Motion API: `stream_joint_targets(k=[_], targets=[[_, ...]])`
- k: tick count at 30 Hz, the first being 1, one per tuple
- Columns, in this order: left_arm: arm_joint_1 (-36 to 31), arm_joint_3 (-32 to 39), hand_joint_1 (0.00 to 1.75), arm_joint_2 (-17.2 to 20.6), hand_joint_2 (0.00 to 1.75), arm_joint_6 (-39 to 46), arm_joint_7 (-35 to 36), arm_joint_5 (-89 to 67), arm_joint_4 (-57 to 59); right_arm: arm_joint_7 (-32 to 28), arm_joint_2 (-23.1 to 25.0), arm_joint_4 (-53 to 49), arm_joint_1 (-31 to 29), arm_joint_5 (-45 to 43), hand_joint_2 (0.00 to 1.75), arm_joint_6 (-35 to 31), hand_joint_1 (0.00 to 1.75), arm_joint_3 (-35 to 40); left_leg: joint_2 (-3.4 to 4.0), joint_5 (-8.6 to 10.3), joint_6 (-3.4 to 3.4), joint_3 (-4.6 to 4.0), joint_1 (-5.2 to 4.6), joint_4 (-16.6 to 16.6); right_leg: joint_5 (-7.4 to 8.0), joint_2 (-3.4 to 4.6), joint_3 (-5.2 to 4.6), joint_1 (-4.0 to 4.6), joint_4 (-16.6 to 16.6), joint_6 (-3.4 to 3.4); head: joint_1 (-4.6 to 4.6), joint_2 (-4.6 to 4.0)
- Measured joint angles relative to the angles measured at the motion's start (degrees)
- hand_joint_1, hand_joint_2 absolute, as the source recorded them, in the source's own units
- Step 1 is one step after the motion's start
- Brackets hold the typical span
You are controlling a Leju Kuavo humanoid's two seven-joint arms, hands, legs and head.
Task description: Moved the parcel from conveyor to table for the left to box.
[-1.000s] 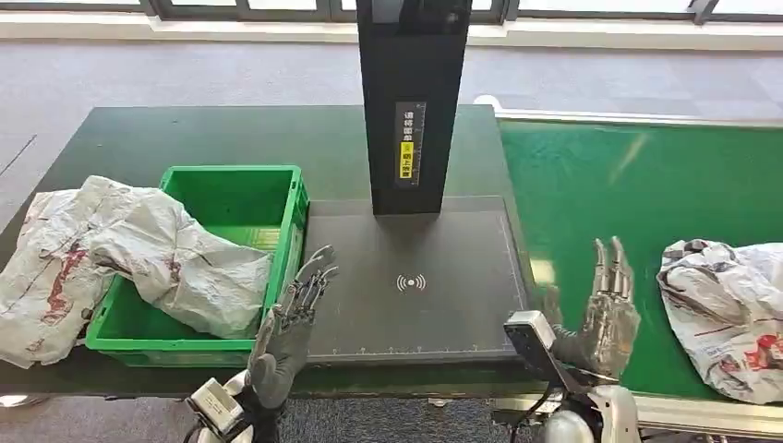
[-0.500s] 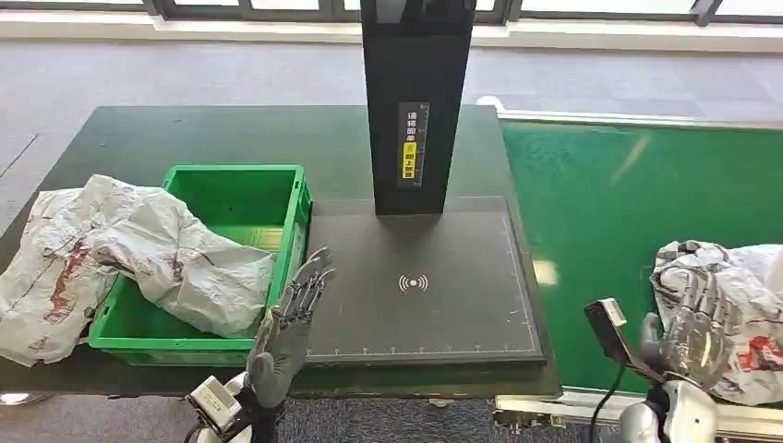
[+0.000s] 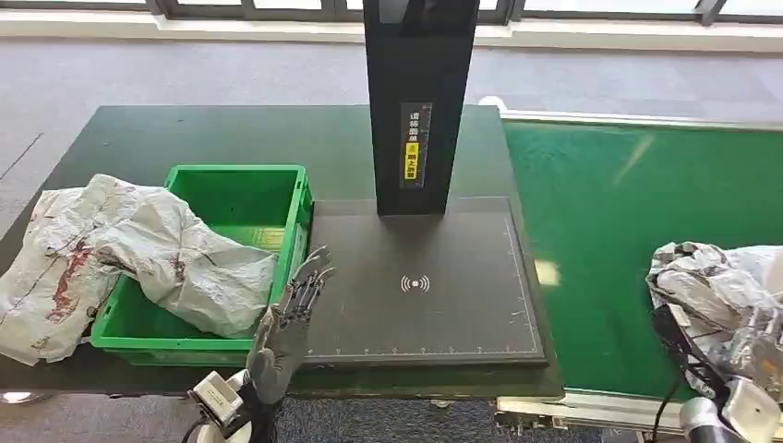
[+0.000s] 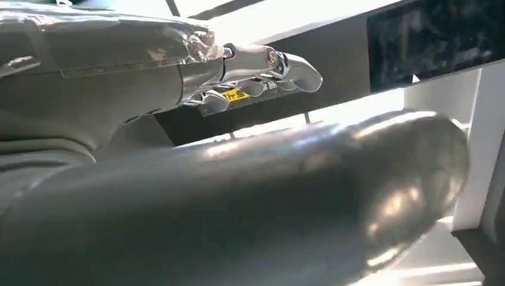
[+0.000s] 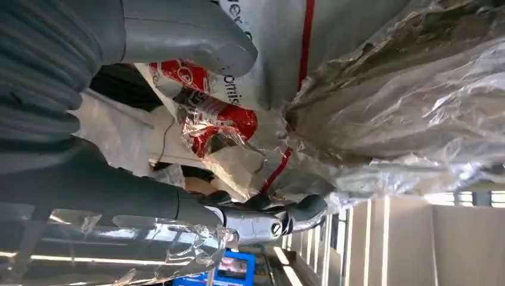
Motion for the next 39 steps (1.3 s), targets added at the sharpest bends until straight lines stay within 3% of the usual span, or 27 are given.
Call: stream_joint_targets(k=[11,12,13,18,33,35,37,39], targets=[[-1.66,0.0,0.0,0.09,0.0,0.48,0.0,-0.55,2.05,-1.57,-3.05,5.0,-0.02,-0.55,1.75,0.33,0.0,-2.51,0.02,-0.04,0.06,0.0,-0.02,-0.01,-0.03,0.01,0.02,-0.02,0.0,0.05,0.0,0.0],[-1.73,0.0,0.0,0.09,0.0,0.68,0.0,-0.59,2.21,-1.55,-3.12,5.19,-0.13,-0.5,1.75,0.63,0.31,-2.56,0.02,-0.04,0.06,0.0,-0.02,-0.01,-0.03,0.02,0.01,-0.01,0.0,0.05,-0.02,0.0],[-1.76,0.0,0.0,0.11,0.0,0.79,0.0,-0.59,2.36,-1.46,-3.19,5.39,-0.27,-0.35,1.75,1.09,1.75,-2.58,0.03,-0.04,0.06,0.01,-0.02,-0.01,-0.03,0.03,0.02,-0.02,0.0,0.05,0.0,-0.02],[-2.04,0.0,0.0,0.22,0.0,0.94,0.0,-0.68,2.99,2.5,-3.36,6.75,-1.1,3.39,1.75,6.91,1.75,-2.62,-0.04,-0.04,0.07,0.02,-0.02,-0.01,-0.03,-0.05,0.06,-0.01,0.0,0.05,0.0,-0.02],[-2.57,0.02,0.0,0.31,0.0,0.77,0.0,-2.4,4.24,5.64,-1.85,9.57,-3.52,9.53,1.75,16.02,1.75,-2.27,-0.03,-0.04,0.07,0.05,0.01,-0.02,-0.05,-0.05,0.13,0.01,0.0,0.08,-0.02,-0.02],[-2.51,0.02,0.0,0.28,0.0,0.7,0.0,-2.78,4.24,5.44,-1.48,9.74,-3.95,9.73,1.75,14.13,1.75,-2.23,-0.03,-0.04,0.07,0.06,0.01,-0.03,-0.05,-0.04,0.17,0.01,0.0,0.08,0.0,-0.02],[-2.05,0.06,0.0,0.11,0.0,0.7,0.0,-3.47,4.02,3.92,-0.98,9.79,-4.13,8.77,1.75,7.37,1.75,-2.23,-0.03,-0.05,0.08,-0.4,-0.02,-0.05,-0.05,-0.05,0.22,-0.02,0.0,0.08,0.0,-0.02],[-1.2,0.09,0.0,-0.13,0.0,0.68,0.0,-3.94,3.34,1.48,-0.3,9.77,-4.78,6.97,1.75,-0.23,1.75,-2.23,0.0,-0.1,0.13,-0.3,-0.04,-0.04,-0.08,-0.02,0.18,-0.06,0.0,0.1,-0.02,-0.02]])
